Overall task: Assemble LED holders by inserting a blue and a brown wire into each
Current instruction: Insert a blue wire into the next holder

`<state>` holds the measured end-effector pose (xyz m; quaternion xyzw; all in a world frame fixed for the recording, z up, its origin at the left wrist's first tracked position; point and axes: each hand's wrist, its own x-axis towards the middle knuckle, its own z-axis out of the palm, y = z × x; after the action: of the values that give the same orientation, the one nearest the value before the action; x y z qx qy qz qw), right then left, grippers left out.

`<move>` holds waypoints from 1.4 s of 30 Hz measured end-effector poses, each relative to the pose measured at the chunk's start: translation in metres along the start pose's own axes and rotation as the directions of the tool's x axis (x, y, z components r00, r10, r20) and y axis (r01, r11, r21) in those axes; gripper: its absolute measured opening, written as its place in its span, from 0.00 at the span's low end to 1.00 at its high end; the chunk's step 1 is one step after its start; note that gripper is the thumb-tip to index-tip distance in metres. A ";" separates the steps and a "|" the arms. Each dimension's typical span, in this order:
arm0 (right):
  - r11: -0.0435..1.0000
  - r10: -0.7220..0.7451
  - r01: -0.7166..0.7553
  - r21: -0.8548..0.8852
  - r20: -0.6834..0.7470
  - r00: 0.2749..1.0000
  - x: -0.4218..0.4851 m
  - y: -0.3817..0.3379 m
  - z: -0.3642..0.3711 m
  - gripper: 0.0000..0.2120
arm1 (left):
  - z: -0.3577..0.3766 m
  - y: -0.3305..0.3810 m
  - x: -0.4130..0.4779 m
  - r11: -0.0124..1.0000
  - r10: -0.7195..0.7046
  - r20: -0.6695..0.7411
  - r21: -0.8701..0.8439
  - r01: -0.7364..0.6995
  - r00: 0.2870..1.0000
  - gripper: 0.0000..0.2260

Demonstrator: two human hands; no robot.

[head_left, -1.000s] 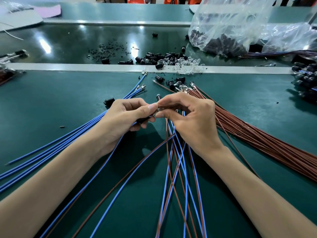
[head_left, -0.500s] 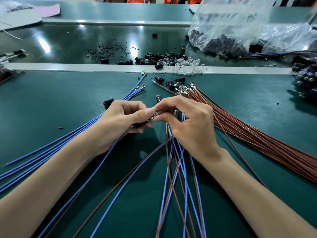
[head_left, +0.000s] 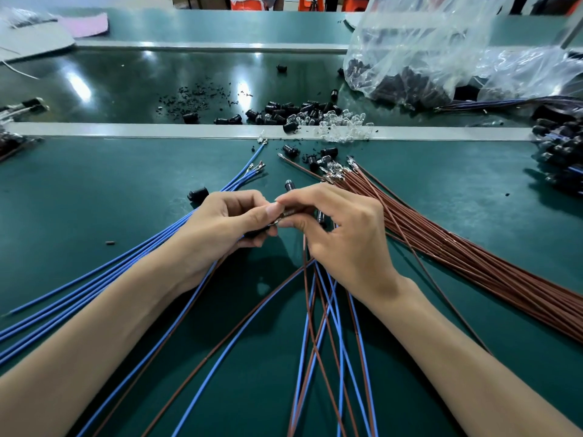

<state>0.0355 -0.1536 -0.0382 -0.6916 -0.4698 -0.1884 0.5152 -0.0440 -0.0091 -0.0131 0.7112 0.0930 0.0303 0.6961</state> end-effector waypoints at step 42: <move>1.000 0.013 -0.013 0.028 -0.017 1.000 -0.001 -0.003 0.000 0.07 | -0.005 0.003 -0.002 0.998 0.044 0.048 -0.045 -0.041 0.998 0.10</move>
<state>0.0329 -0.1539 -0.0370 -0.6859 -0.4635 -0.1844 0.5298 -0.0462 -0.0041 -0.0097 0.6979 0.0601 0.0298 0.7130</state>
